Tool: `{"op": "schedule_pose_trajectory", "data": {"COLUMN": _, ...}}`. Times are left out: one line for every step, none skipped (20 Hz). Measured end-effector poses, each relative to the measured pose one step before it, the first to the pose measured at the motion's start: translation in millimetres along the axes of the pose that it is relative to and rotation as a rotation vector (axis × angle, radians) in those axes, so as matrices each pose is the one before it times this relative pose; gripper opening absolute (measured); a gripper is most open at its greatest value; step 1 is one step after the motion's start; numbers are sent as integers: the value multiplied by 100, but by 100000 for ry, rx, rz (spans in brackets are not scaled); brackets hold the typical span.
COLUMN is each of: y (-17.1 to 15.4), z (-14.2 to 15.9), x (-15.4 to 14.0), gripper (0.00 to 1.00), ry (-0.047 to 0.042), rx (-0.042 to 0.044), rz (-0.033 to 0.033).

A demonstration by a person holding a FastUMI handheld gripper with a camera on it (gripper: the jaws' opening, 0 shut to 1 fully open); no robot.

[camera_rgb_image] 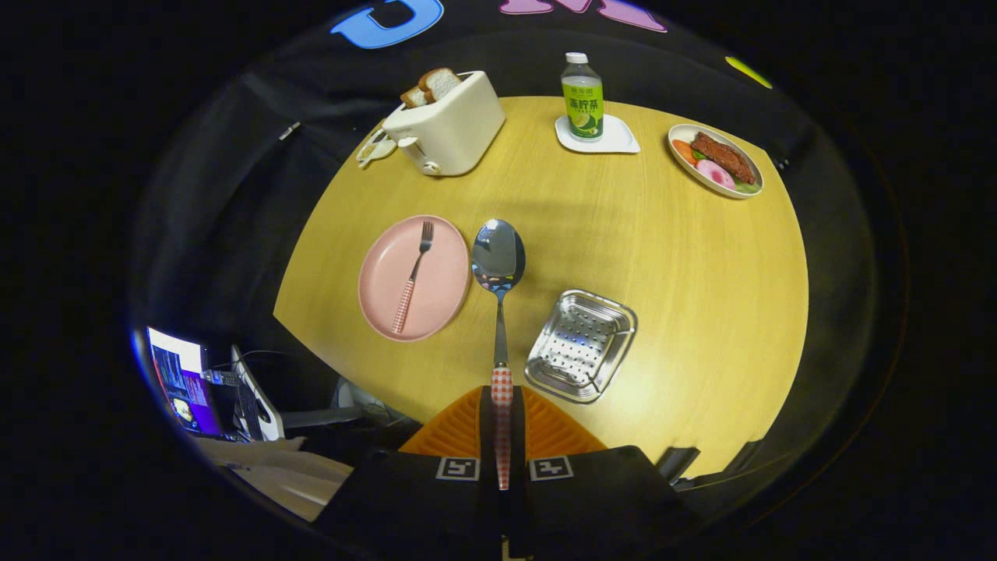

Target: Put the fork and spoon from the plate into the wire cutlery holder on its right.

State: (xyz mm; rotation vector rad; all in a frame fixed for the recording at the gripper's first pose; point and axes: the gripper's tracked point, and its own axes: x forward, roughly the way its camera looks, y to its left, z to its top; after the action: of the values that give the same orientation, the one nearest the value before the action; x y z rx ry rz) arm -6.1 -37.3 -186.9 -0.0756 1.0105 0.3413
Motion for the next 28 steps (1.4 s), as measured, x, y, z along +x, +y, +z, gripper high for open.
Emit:
{"op": "schedule_pose_trajectory", "data": {"y": -911, "z": -510, "x": -329, "gripper": 8, "ry": 3322, "rx": -1100, "rz": -1111}}
{"op": "schedule_pose_trajectory", "data": {"y": -867, "z": -538, "x": -333, "gripper": 8, "ry": 3252, "rx": -1475, "rz": -1044}}
{"op": "schedule_pose_trajectory", "data": {"y": -679, "z": -474, "x": -303, "gripper": 8, "ry": 3331, "rx": -1768, "rz": -1029}}
{"op": "schedule_pose_trajectory", "data": {"y": -656, "z": -600, "x": -193, "gripper": 9, "ry": 3622, "rx": -2137, "rz": -626}}
{"op": "schedule_pose_trajectory", "data": {"y": -567, "z": -587, "x": -149, "gripper": 8, "ry": 3577, "rx": -1890, "rz": -590}}
{"op": "schedule_pose_trajectory", "data": {"y": -509, "z": -558, "x": -86, "gripper": 8, "ry": 3825, "rx": -1119, "rz": -314}}
{"op": "schedule_pose_trajectory", "data": {"y": -491, "z": -420, "x": 101, "gripper": 8, "ry": 3132, "rx": -247, "rz": -242}}
{"op": "schedule_pose_trajectory", "data": {"y": -460, "z": -351, "x": 23, "gripper": 8, "ry": 3056, "rx": -298, "rz": -76}}
{"op": "schedule_pose_trajectory", "data": {"y": -340, "z": -244, "x": 102, "gripper": 8, "ry": 2737, "rx": -264, "rz": -162}}
{"op": "schedule_pose_trajectory", "data": {"y": -413, "z": -247, "x": 71, "gripper": 9, "ry": 3032, "rx": -563, "rz": -440}}
{"op": "schedule_pose_trajectory", "data": {"y": -385, "z": -312, "x": 234, "gripper": 9, "ry": 3286, "rx": -890, "rz": -506}}
{"op": "schedule_pose_trajectory", "data": {"y": -383, "z": -194, "x": 193, "gripper": 8, "ry": 2732, "rx": -597, "rz": -824}}
{"op": "schedule_pose_trajectory", "data": {"y": -292, "z": 99, "x": 399, "gripper": 8, "ry": 2439, "rx": 196, "rz": -562}}
{"op": "schedule_pose_trajectory", "data": {"y": -105, "z": 221, "x": 304, "gripper": 9, "ry": 2293, "rx": 915, "rz": -125}}
{"op": "schedule_pose_trajectory", "data": {"y": 273, "z": 396, "x": 262, "gripper": 8, "ry": 1034, "rx": 1056, "rz": 1291}}
{"op": "schedule_pose_trajectory", "data": {"y": 240, "z": 316, "x": 211, "gripper": 8, "ry": 1416, "rx": 513, "rz": 1683}}
{"op": "schedule_pose_trajectory", "data": {"y": 32, "z": 248, "x": 359, "gripper": 8, "ry": 2387, "rx": 925, "rz": 305}}
{"op": "schedule_pose_trajectory", "data": {"y": -98, "z": 258, "x": 256, "gripper": 8, "ry": 2483, "rx": 1838, "rz": -587}}
{"op": "schedule_pose_trajectory", "data": {"y": -9, "z": 105, "x": 210, "gripper": 8, "ry": 2492, "rx": 1853, "rz": -140}}
{"op": "schedule_pose_trajectory", "data": {"y": 296, "z": 294, "x": 228, "gripper": 9, "ry": 1803, "rx": 1397, "rz": 967}}
{"op": "schedule_pose_trajectory", "data": {"y": 216, "z": 263, "x": 117, "gripper": 9, "ry": 1814, "rx": 815, "rz": 987}}
{"op": "schedule_pose_trajectory", "data": {"y": 131, "z": 258, "x": 91, "gripper": 9, "ry": 1301, "rx": 929, "rz": 92}}
{"op": "schedule_pose_trajectory", "data": {"y": 4, "z": 226, "x": -1, "gripper": 9, "ry": 1360, "rx": 1565, "rz": -724}}
{"op": "schedule_pose_trajectory", "data": {"y": 283, "z": 173, "x": 40, "gripper": 10, "ry": 1098, "rx": 1488, "rz": -155}}
{"op": "schedule_pose_trajectory", "data": {"y": 268, "z": 419, "x": 206, "gripper": 10, "ry": 23, "rx": 640, "rz": 464}}
{"op": "schedule_pose_trajectory", "data": {"y": 82, "z": 176, "x": 157, "gripper": 12, "ry": 458, "rx": -214, "rz": -271}}
{"op": "schedule_pose_trajectory", "data": {"y": 37, "z": 205, "x": -70, "gripper": 13, "ry": 65, "rx": -76, "rz": 84}}
{"op": "schedule_pose_trajectory", "data": {"y": -37, "z": 446, "x": -172, "gripper": 15, "ry": -732, "rx": 127, "rz": -461}}
